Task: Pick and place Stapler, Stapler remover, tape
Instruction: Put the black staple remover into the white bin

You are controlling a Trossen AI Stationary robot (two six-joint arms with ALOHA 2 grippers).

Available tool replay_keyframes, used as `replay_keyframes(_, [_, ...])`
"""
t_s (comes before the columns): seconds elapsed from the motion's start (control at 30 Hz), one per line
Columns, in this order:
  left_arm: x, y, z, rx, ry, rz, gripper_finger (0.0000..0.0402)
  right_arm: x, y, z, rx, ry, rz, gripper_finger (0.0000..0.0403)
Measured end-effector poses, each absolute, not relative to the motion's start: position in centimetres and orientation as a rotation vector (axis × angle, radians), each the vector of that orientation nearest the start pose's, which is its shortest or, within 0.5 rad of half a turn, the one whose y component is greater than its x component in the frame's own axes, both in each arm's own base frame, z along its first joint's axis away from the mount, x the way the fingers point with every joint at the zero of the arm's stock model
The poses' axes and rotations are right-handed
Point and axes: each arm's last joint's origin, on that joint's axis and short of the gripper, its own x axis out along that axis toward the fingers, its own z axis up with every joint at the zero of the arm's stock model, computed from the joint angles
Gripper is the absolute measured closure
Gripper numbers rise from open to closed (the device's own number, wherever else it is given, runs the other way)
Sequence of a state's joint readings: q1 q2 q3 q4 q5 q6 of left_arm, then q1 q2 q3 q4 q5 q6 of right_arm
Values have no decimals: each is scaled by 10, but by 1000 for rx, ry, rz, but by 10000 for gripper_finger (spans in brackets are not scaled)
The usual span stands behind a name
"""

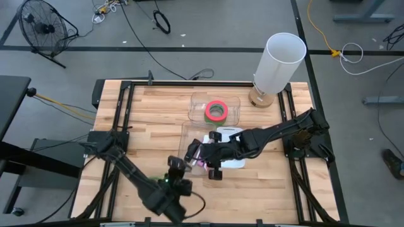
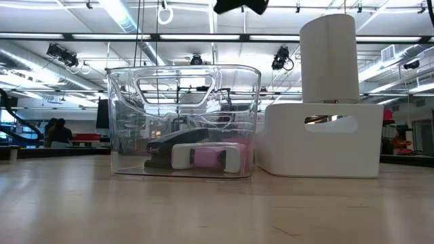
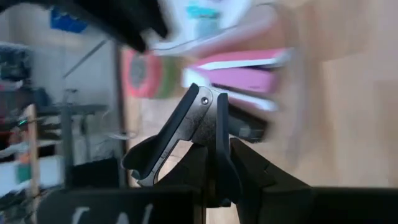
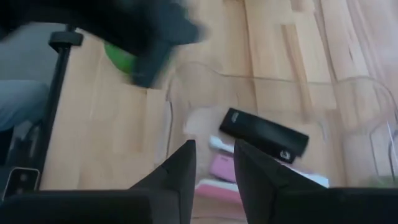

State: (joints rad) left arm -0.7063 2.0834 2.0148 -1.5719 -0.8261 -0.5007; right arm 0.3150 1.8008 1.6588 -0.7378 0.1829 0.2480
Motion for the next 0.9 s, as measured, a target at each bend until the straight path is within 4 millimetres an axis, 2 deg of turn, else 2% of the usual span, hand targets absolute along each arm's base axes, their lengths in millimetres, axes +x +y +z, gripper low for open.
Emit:
replay_keyframes(0.17, [320,-220,294,704,1093,395,360,376,120,313,-29,833,59,293])
replay_keyframes(0.5, [334,-196,296,745,1149,401,360,380,119,316,-117,781,79,293])
replay_keyframes(0.9, [337,-190,295,739,1166,402,360,385,113,320,-188,718,-6,293])
